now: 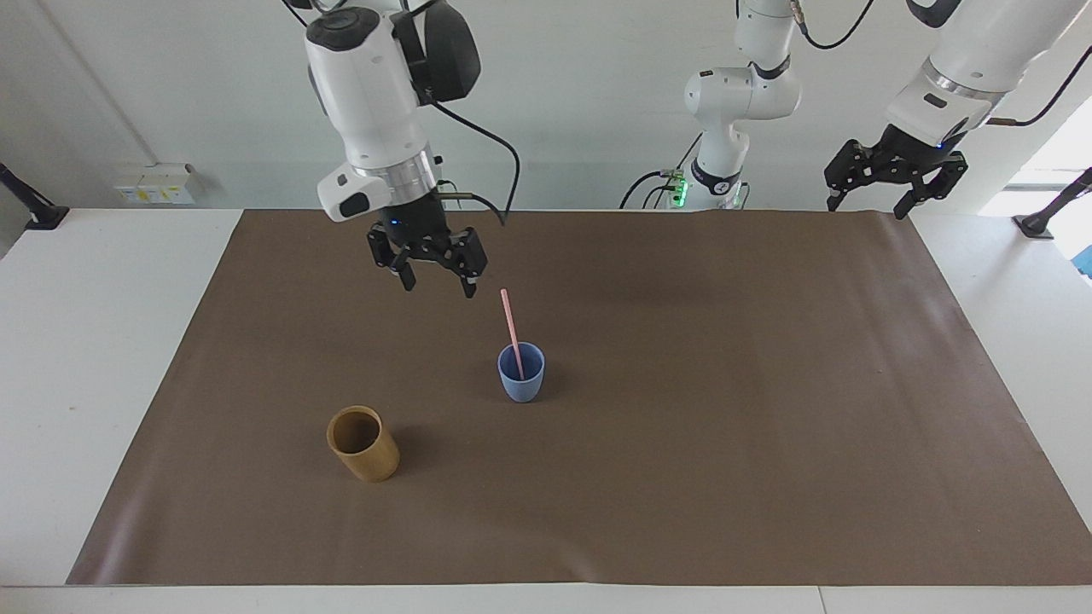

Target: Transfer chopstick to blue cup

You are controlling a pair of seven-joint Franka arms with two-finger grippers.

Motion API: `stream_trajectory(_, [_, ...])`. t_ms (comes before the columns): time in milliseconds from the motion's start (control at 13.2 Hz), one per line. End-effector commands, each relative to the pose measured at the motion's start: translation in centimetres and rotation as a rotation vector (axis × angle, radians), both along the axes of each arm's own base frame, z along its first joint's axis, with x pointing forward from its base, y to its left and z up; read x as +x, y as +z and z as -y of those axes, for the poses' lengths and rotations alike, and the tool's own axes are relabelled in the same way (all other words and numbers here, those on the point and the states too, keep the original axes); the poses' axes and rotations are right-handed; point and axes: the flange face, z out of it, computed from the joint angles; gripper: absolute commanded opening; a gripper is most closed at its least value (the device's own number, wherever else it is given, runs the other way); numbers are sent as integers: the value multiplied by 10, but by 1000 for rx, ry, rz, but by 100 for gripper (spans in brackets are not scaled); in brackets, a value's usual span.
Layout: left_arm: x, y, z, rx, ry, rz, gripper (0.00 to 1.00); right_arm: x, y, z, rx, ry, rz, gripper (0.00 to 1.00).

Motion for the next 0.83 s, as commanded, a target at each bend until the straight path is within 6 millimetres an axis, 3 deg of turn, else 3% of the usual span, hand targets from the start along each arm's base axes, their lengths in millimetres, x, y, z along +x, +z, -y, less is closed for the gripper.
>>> stream_trajectory(0, [-5,1,-2,-9,2,11,100,-24,30,52,-33,13,-15,100])
stream_trajectory(76, [-5,1,-2,-9,2,11,100,-31,37,73,-68,49,-33,100])
stream_trajectory(379, [-5,1,-2,-9,2,11,100,-50,64,125,-148,102,-92,100])
stream_trajectory(607, [-5,1,-2,-9,2,11,100,-51,80,140,-180,122,-165,100])
stream_trajectory(759, [-5,1,-2,-9,2,11,100,-50,76,140,-169,121,-191,100])
